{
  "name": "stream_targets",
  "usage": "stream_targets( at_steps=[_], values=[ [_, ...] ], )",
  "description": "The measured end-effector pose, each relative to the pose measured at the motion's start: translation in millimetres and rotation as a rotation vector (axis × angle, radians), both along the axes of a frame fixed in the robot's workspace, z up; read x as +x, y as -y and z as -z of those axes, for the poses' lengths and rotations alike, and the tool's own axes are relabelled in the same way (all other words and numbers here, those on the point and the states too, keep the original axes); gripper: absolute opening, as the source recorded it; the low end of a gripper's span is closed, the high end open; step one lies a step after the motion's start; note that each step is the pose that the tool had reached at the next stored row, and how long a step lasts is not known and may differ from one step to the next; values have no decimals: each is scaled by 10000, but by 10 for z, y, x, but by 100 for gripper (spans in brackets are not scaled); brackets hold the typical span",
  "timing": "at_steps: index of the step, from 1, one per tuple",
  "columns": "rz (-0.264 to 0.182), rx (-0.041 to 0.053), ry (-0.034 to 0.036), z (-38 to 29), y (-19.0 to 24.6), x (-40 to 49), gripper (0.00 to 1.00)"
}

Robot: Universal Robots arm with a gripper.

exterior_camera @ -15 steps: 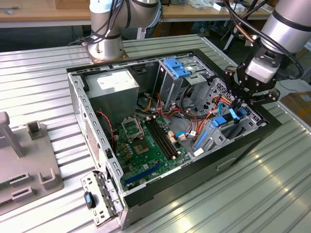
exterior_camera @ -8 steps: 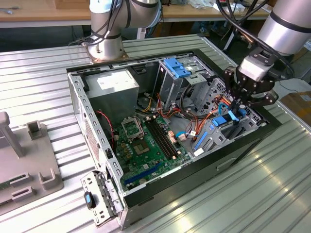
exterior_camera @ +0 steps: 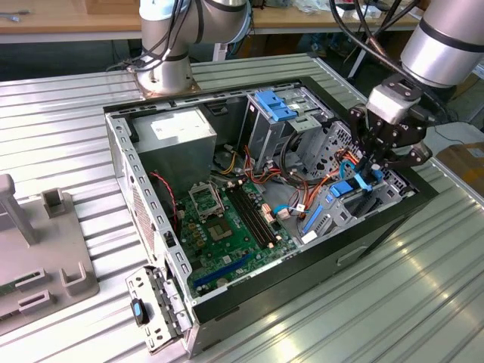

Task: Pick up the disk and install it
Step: 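Insert the first disk wire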

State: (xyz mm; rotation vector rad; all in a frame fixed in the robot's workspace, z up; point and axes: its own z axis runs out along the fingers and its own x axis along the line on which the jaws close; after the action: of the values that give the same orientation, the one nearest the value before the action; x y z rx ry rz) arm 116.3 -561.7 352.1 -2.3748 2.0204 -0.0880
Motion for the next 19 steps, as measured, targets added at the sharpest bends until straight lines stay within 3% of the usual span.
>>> stream_targets(
  at_steps=[4,5,16,19],
  values=[
    [1157,0,0,18,0,0,16],
    [1262,-1,0,18,1,0,16],
    [1637,0,0,40,-11,30,16],
    [1695,2,0,41,-44,25,16]
  ],
)
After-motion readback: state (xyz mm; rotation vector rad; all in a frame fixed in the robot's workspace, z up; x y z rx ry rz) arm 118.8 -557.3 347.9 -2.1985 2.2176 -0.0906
